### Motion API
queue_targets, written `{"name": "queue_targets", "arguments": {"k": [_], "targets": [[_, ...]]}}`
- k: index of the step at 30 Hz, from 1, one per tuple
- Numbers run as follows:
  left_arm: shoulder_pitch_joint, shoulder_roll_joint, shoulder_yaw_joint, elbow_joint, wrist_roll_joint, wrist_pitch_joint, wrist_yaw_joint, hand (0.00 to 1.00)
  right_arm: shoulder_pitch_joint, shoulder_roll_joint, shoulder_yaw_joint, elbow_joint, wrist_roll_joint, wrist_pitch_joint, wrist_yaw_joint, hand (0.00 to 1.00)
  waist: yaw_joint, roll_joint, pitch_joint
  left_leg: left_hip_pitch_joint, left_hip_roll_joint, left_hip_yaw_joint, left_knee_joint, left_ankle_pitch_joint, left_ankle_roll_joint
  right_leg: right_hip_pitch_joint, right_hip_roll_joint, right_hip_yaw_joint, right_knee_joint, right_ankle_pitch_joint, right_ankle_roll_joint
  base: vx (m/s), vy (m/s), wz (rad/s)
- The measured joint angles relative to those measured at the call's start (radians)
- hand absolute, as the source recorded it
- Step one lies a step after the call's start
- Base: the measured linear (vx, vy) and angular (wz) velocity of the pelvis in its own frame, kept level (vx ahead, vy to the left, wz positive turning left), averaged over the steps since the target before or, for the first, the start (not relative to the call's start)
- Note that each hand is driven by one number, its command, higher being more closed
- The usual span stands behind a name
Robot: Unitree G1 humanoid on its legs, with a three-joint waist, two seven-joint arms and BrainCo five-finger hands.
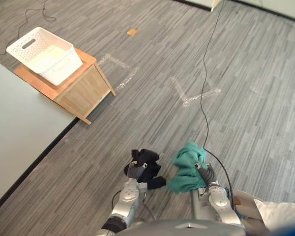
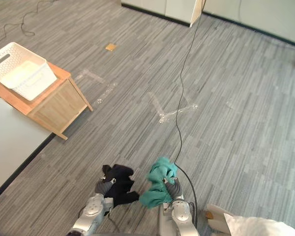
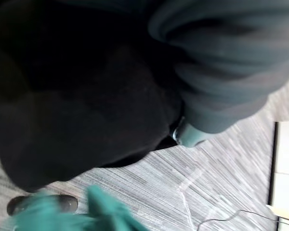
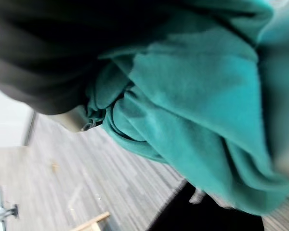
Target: Tidy the bed and pick cloth on bed and put in laundry
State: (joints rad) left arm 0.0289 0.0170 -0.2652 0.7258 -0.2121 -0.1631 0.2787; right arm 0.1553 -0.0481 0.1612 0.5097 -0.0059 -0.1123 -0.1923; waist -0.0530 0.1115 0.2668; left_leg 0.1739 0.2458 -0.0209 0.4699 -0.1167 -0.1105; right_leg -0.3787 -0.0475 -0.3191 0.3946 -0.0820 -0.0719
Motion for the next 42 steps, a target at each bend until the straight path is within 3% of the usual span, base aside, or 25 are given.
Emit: {"name": "queue_targets", "arguments": {"k": [1, 2, 5, 8, 10, 12, 13, 14, 15, 16, 18, 20, 21, 23, 24, 26, 28, 30, 31, 34, 36, 37, 38, 39, 42], "targets": [[0.013, -0.002, 0.002, 0.003, -0.013, 0.001, -0.002, 1.00, 0.000, -0.009, 0.011, 0.003, 0.000, 0.004, 0.001, 1.00, 0.005, 0.020, 0.011, -0.084, 0.019, -0.030, 0.186, 0.160, -0.036, 0.067, 0.037, -0.001, -0.052, -0.014, -0.015, 0.65, -0.225, -0.16], [0.026, -0.005, 0.002, -0.001, -0.019, 0.000, -0.005, 1.00, -0.002, -0.015, 0.015, 0.013, 0.000, 0.006, 0.003, 1.00, 0.013, 0.031, 0.017, -0.148, 0.026, -0.053, 0.331, 0.241, -0.064, 0.125, 0.063, 0.002, -0.090, -0.023, -0.021, 0.56, -0.149, -0.20], [0.052, -0.009, 0.000, -0.029, -0.044, 0.000, -0.012, 1.00, -0.007, -0.010, 0.022, 0.054, 0.003, 0.011, -0.003, 1.00, 0.044, 0.018, 0.034, -0.318, 0.022, 0.014, 0.656, 0.094, -0.079, 0.300, 0.095, 0.045, -0.195, -0.033, -0.048, 0.50, -0.112, -0.37], [0.048, -0.016, 0.000, -0.078, -0.042, -0.002, -0.011, 1.00, -0.041, -0.010, 0.050, 0.074, 0.003, 0.020, -0.008, 1.00, 0.069, 0.009, 0.040, -0.454, -0.039, 0.071, 0.553, -0.028, -0.055, 0.407, 0.102, 0.102, -0.306, -0.034, -0.050, 0.46, -0.056, -0.49], [0.042, -0.024, 0.009, -0.075, -0.041, -0.003, -0.011, 1.00, -0.067, -0.001, 0.056, 0.090, 0.003, 0.025, -0.008, 1.00, 0.081, -0.001, 0.045, -0.492, -0.080, 0.115, 0.352, -0.092, -0.016, 0.470, 0.094, 0.122, -0.359, -0.036, -0.047, 0.42, 0.060, -0.39], [0.033, -0.036, 0.010, -0.073, -0.041, -0.002, -0.011, 1.00, -0.078, 0.003, 0.053, 0.099, 0.003, 0.025, -0.009, 1.00, 0.100, -0.024, 0.055, -0.497, -0.130, 0.171, 0.061, -0.071, 0.016, 0.542, 0.071, 0.119, -0.400, -0.056, -0.016, 0.45, 0.108, -0.15], [0.030, -0.041, 0.010, -0.073, -0.040, -0.002, -0.011, 1.00, -0.079, 0.002, 0.053, 0.099, 0.002, 0.025, -0.009, 1.00, 0.104, -0.028, 0.054, -0.498, -0.147, 0.199, -0.057, -0.025, 0.038, 0.567, 0.062, 0.111, -0.414, -0.069, -0.001, 0.48, 0.142, 0.19], [0.028, -0.047, 0.010, -0.071, -0.038, -0.001, -0.011, 1.00, -0.076, 0.000, 0.053, 0.100, 0.002, 0.025, -0.010, 1.00, 0.105, -0.029, 0.054, -0.495, -0.169, 0.260, -0.231, 0.099, 0.083, 0.615, 0.055, 0.095, -0.428, -0.096, 0.025, 0.51, 0.158, 0.27], [0.027, -0.043, 0.011, -0.063, -0.036, 0.000, -0.011, 1.00, -0.072, 0.007, 0.055, 0.107, 0.002, 0.026, -0.010, 1.00, 0.122, -0.044, 0.054, -0.476, -0.182, 0.329, -0.288, 0.202, 0.167, 0.653, 0.035, 0.088, -0.428, -0.128, 0.048, 0.63, 0.187, 0.53], [0.015, -0.041, 0.013, -0.043, -0.034, 0.002, -0.010, 1.00, -0.073, 0.020, 0.055, 0.111, 0.002, 0.029, -0.012, 1.00, 0.125, -0.083, 0.040, -0.463, -0.223, 0.376, -0.305, 0.197, 0.189, 0.663, 0.002, 0.062, -0.428, -0.127, 0.067, 0.54, 0.146, 0.53], [0.001, -0.034, 0.013, -0.043, -0.034, 0.003, -0.010, 1.00, -0.084, 0.035, 0.055, 0.115, 0.002, 0.031, -0.015, 1.00, 0.130, -0.095, 0.034, -0.509, -0.203, 0.444, -0.188, 0.157, 0.248, 0.674, 0.001, 0.027, -0.427, -0.069, 0.130, 0.51, 0.136, 0.67], [0.021, -0.032, 0.047, -0.065, -0.033, -0.001, -0.010, 1.00, -0.102, 0.059, 0.091, 0.115, -0.002, 0.037, -0.013, 1.00, 0.172, -0.099, 0.033, -0.561, -0.114, 0.561, 0.067, 0.051, 0.275, 0.730, 0.030, 0.040, -0.415, 0.019, 0.151, 0.47, 0.163, 0.43], [0.038, -0.044, 0.055, -0.074, -0.034, 0.004, -0.009, 1.00, -0.065, 0.065, 0.108, 0.113, -0.017, 0.034, -0.010, 1.00, 0.170, -0.105, -0.011, -0.506, -0.149, 0.566, -0.035, 0.051, 0.282, 0.731, 0.021, 0.011, -0.315, 0.017, 0.159, 0.41, 0.235, 0.65], [0.074, -0.046, 0.030, -0.070, -0.034, 0.004, -0.010, 1.00, -0.059, 0.080, 0.120, 0.161, -0.019, 0.035, -0.007, 1.00, 0.173, -0.122, -0.064, -0.379, -0.231, 0.516, -0.184, -0.046, 0.265, 0.648, -0.037, -0.011, -0.003, 0.015, 0.183, 0.50, 0.257, 1.00], [0.069, -0.047, 0.023, -0.049, -0.033, 0.007, -0.011, 1.00, -0.048, 0.083, 0.119, 0.174, -0.020, 0.035, -0.007, 1.00, 0.160, -0.153, -0.071, -0.329, -0.286, 0.476, -0.238, -0.054, 0.267, 0.559, -0.098, 0.006, 0.238, 0.073, 0.222, 0.53, 0.154, 1.25], [0.056, -0.052, 0.021, -0.005, -0.033, 0.025, -0.010, 1.00, -0.047, 0.077, 0.114, 0.178, -0.020, 0.035, -0.005, 1.00, 0.155, -0.145, -0.064, -0.269, -0.319, 0.404, -0.247, -0.088, 0.271, 0.435, -0.166, 0.017, 0.535, 0.067, 0.198, 0.55, 0.082, 1.16], [0.057, -0.022, 0.033, 0.015, -0.034, 0.041, -0.010, 1.00, -0.076, 0.036, 0.029, 0.234, -0.029, 0.036, 0.022, 1.00, 0.136, -0.117, -0.061, -0.154, -0.334, 0.289, -0.298, -0.094, 0.268, 0.346, -0.230, -0.033, 0.689, -0.023, 0.128, 0.63, 0.021, 1.39], [0.063, -0.001, 0.031, -0.039, -0.033, 0.040, -0.044, 1.00, -0.081, -0.049, -0.102, 0.243, 0.066, 0.050, 0.106, 1.00, 0.110, -0.089, -0.045, -0.084, -0.324, 0.188, -0.322, -0.093, 0.267, 0.295, -0.265, -0.070, 0.669, -0.099, 0.140, 0.57, -0.089, 1.75], [0.067, 0.021, 0.033, -0.077, -0.035, 0.028, -0.057, 1.00, -0.070, -0.103, -0.155, 0.223, 0.096, 0.041, 0.088, 1.00, 0.094, -0.078, -0.039, -0.051, -0.305, 0.138, -0.325, -0.095, 0.265, 0.247, -0.272, -0.072, 0.587, -0.138, 0.148, 0.48, -0.146, 1.56], [0.074, 0.043, 0.031, -0.083, -0.036, 0.023, -0.064, 1.00, -0.059, -0.100, -0.145, 0.121, 0.104, 0.001, 0.052, 1.00, 0.064, -0.055, -0.028, 0.002, -0.207, 0.100, -0.328, -0.111, 0.191, 0.141, -0.205, -0.030, 0.236, -0.143, 0.167, 0.46, -0.265, 0.99], [0.073, 0.042, 0.028, -0.083, -0.032, 0.025, -0.080, 1.00, -0.061, -0.042, -0.132, 0.099, 0.104, -0.010, 0.045, 1.00, 0.063, -0.066, -0.030, 0.035, -0.162, 0.096, -0.332, -0.140, 0.130, 0.096, -0.175, 0.010, -0.042, -0.028, 0.166, 0.50, -0.416, 0.55], [0.075, 0.050, 0.027, -0.084, -0.031, 0.026, -0.085, 1.00, -0.062, -0.006, -0.110, 0.099, 0.104, -0.010, 0.042, 1.00, 0.064, -0.106, -0.038, 0.071, -0.155, 0.099, -0.335, -0.173, 0.072, 0.092, -0.175, 0.043, -0.225, 0.128, 0.167, 0.63, -0.535, 0.31], [0.067, 0.024, 0.032, -0.053, -0.032, 0.035, -0.086, 1.00, -0.074, 0.001, -0.103, 0.114, 0.102, -0.008, 0.042, 1.00, 0.070, -0.067, -0.028, 0.109, -0.107, 0.097, -0.347, -0.203, 0.029, 0.121, -0.129, 0.036, -0.227, 0.230, 0.132, 0.52, -0.413, 0.10], [0.075, 0.017, 0.025, -0.061, -0.031, 0.042, -0.088, 1.00, -0.091, 0.004, -0.110, 0.129, 0.102, -0.003, 0.041, 1.00, 0.071, -0.043, -0.031, 0.105, -0.080, 0.109, -0.353, -0.190, 0.024, 0.121, -0.108, 0.033, -0.214, 0.221, 0.122, 0.42, -0.340, 0.00], [0.068, 0.006, 0.003, -0.073, -0.028, 0.033, -0.116, 1.00, -0.079, 0.026, -0.148, 0.140, 0.101, 0.008, 0.032, 1.00, 0.043, -0.064, -0.014, 0.170, -0.096, 0.098, -0.389, -0.083, 0.012, 0.069, -0.148, 0.066, 0.070, 0.011, 0.105, 0.31, -0.291, 0.25]]}}
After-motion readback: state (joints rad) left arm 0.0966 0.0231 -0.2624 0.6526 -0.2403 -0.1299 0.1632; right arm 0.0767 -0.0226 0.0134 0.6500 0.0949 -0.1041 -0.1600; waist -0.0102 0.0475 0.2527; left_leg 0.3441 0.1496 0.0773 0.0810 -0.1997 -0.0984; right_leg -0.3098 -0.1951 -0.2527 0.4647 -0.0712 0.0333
